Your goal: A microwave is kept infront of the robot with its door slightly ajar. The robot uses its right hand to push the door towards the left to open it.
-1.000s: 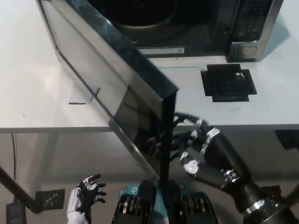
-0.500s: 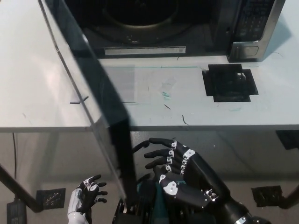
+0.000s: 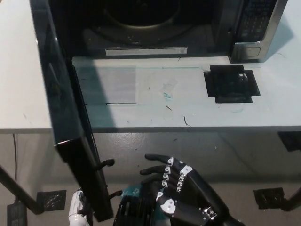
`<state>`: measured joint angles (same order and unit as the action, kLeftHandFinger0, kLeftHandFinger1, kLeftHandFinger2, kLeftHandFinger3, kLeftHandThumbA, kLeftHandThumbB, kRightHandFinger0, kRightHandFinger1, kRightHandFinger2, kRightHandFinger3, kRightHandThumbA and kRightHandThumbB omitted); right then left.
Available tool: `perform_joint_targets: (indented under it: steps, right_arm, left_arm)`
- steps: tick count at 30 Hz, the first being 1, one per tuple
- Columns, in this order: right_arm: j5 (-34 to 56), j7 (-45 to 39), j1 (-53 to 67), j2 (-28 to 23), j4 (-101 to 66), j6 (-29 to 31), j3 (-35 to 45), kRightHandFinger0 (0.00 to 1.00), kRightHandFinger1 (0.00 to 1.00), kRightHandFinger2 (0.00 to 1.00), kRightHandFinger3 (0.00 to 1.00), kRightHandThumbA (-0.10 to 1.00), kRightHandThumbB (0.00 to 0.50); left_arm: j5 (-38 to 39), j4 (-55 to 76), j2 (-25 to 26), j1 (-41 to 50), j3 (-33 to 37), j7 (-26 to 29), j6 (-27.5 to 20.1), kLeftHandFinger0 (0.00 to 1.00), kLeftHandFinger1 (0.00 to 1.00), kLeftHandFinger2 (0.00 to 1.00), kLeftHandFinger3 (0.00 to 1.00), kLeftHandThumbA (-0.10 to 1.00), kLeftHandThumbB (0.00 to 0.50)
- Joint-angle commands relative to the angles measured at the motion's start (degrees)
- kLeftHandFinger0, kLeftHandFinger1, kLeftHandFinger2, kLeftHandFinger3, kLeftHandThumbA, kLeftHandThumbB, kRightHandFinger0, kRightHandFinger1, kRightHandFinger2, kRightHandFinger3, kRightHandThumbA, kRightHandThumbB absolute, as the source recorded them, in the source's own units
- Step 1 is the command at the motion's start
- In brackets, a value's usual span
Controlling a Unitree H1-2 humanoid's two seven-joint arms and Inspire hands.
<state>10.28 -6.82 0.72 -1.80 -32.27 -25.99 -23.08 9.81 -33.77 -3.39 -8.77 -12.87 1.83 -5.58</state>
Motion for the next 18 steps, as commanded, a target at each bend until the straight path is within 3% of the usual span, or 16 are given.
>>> perform_joint_targets:
  steps: [1,5,7,9,11,13,14,15,18]
  right_arm:
    - [1.2,-1.1,0.7,-0.5,-3.3,-0.1,1.7,0.5,0.62,0.7,0.84,0.41,0.069]
    - [3.2,0.2,1.7,-3.9,-2.2,2.5,11.0,0.5,0.63,0.71,0.87,0.45,0.055]
    - [4.3,2.1,2.2,-4.3,-0.8,2.7,16.7,0.53,0.65,0.7,0.87,0.41,0.055]
    - [1.1,4.4,2.5,-5.1,0.2,1.7,21.1,0.49,0.64,0.7,0.87,0.43,0.088]
    - [1.2,4.9,2.8,-5.1,2.2,2.7,24.7,0.5,0.62,0.69,0.85,0.39,0.07]
    - [1.8,5.3,2.9,-5.4,4.8,3.0,28.3,0.47,0.6,0.67,0.84,0.35,0.088]
    - [2.0,5.2,3.2,-5.9,6.7,4.1,29.9,0.48,0.59,0.67,0.83,0.31,0.067]
    - [1.7,6.0,3.3,-6.3,10.7,5.8,32.6,0.47,0.57,0.63,0.82,0.27,0.086]
    - [0.8,7.0,3.4,-5.5,14.2,6.4,35.3,0.42,0.55,0.62,0.78,0.3,0.101]
  left_arm:
    - [0.4,1.2,-0.2,-1.2,0.3,0.5,-1.3,0.29,0.34,0.45,0.55,0.2,0.027]
    - [0.5,0.8,-0.1,-1.3,0.4,0.1,-1.9,0.3,0.35,0.45,0.55,0.2,0.023]
    - [0.3,0.6,-0.1,-1.4,0.4,0.3,-1.9,0.29,0.34,0.44,0.56,0.21,0.032]
    - [0.5,0.4,0.0,-1.4,0.3,0.2,-2.1,0.3,0.34,0.42,0.55,0.21,0.034]
    - [-0.1,0.6,0.1,-1.3,0.5,0.5,-2.0,0.31,0.34,0.42,0.55,0.21,0.024]
    - [-0.3,0.4,0.0,-1.4,0.6,0.6,-2.4,0.3,0.34,0.42,0.54,0.21,0.033]
    - [-0.4,0.5,0.0,-1.4,0.6,0.7,-2.3,0.29,0.33,0.42,0.55,0.21,0.031]
    - [-0.2,0.7,-0.1,-1.4,0.5,0.7,-1.9,0.29,0.33,0.41,0.55,0.21,0.029]
    - [-0.3,0.0,-0.2,-1.7,0.6,0.8,-2.4,0.29,0.33,0.41,0.56,0.22,0.035]
